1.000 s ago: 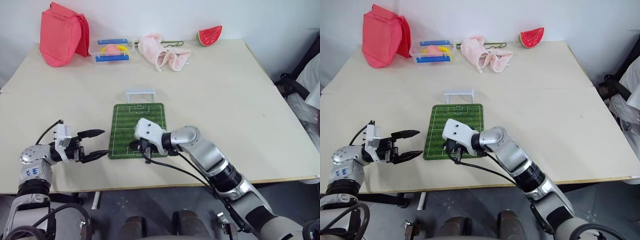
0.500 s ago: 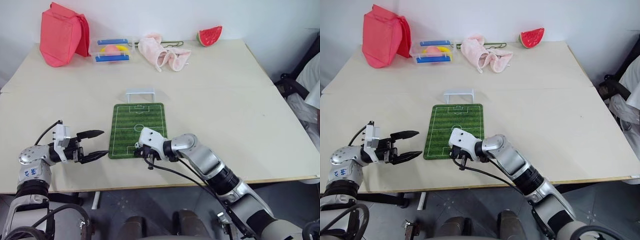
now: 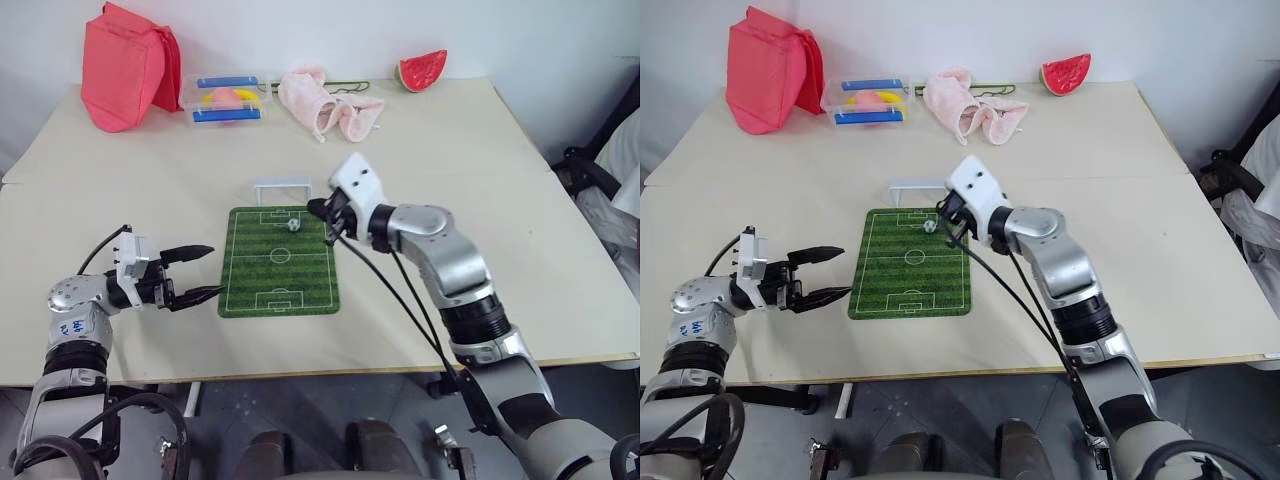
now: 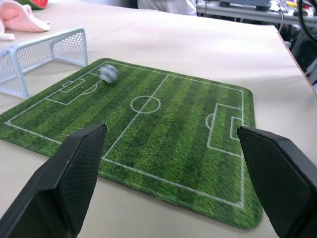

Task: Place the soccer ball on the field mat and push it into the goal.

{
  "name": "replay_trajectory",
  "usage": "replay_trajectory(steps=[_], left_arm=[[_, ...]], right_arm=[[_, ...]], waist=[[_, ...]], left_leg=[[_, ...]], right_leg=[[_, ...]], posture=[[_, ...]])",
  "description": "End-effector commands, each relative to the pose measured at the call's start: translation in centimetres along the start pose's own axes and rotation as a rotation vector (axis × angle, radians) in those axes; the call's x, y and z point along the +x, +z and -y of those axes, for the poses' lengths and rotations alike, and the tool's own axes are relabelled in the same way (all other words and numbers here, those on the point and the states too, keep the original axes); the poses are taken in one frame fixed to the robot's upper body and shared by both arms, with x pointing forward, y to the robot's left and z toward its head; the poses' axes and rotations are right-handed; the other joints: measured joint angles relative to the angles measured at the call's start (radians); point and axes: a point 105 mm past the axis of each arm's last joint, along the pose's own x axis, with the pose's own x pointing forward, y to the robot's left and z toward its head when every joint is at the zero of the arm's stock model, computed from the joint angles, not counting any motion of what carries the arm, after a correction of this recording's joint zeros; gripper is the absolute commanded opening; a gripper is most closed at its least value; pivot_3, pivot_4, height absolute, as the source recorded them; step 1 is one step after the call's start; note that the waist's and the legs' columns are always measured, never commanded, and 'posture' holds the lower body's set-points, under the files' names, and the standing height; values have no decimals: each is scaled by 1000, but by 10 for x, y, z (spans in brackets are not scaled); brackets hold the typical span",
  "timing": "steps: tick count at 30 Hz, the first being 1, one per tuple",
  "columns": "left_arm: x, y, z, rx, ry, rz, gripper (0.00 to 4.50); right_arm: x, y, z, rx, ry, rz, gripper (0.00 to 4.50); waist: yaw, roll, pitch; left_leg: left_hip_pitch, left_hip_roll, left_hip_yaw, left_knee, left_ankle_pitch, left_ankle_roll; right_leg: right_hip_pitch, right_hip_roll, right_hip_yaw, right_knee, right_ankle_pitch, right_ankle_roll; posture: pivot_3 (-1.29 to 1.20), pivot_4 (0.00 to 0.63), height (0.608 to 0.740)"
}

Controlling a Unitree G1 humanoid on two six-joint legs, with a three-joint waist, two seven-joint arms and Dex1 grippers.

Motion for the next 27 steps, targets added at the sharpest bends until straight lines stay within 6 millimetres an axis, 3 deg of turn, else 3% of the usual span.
replay_trajectory(steps=[1, 4, 9, 12, 15, 26, 27], left_arm=[[-4, 11, -20, 13, 134, 33, 4500], [-3, 13, -27, 14, 187, 48, 4500], [-3, 16, -33, 8, 235, 69, 4500], [-10, 19, -52, -38, 391, 87, 4500], [-18, 20, -67, -69, 531, 96, 4500], [-21, 16, -81, -175, 680, 130, 4500], [-19, 11, -78, -191, 666, 109, 4500]], right_arm=[[-27, -3, 14, 0, -34, 8, 16], [-48, -14, 21, -18, -29, -39, 16], [-66, -23, 32, -35, -53, -77, 16], [-98, -34, 39, -22, -69, -63, 187], [-121, -44, 26, -28, 21, -35, 944], [-131, -59, 40, 42, -62, -25, 4456], [-131, -60, 40, 44, -65, -26, 4456]], waist=[[2, 0, 0], [3, 0, 0], [-2, 0, 0], [5, 0, 0], [26, -1, 0], [29, -2, 1], [29, -2, 1]], left_leg=[[-1, 0, 0, 1, 0, 0], [-2, -1, 0, 1, 0, 0], [-2, 0, 1, 0, 0, 0], [-2, 1, 1, 1, 0, -1], [-2, 0, 0, 1, 0, 0], [-2, 1, 2, 8, 0, 0], [-2, 1, 2, 8, 0, 0]], right_leg=[[-1, 0, 0, 0, 0, 0], [-1, -1, 0, 0, 0, 0], [-1, 1, 0, -1, 0, 0], [-1, 1, 0, 0, 0, 0], [-1, 1, 0, 0, 0, 0], [0, 1, 1, 0, 1, 1], [0, 0, 1, 0, 1, 1]], posture=[[0, 150, 740], [0, 150, 740], [0, 150, 740], [0, 150, 740], [0, 150, 740], [0, 150, 740], [0, 150, 740]])
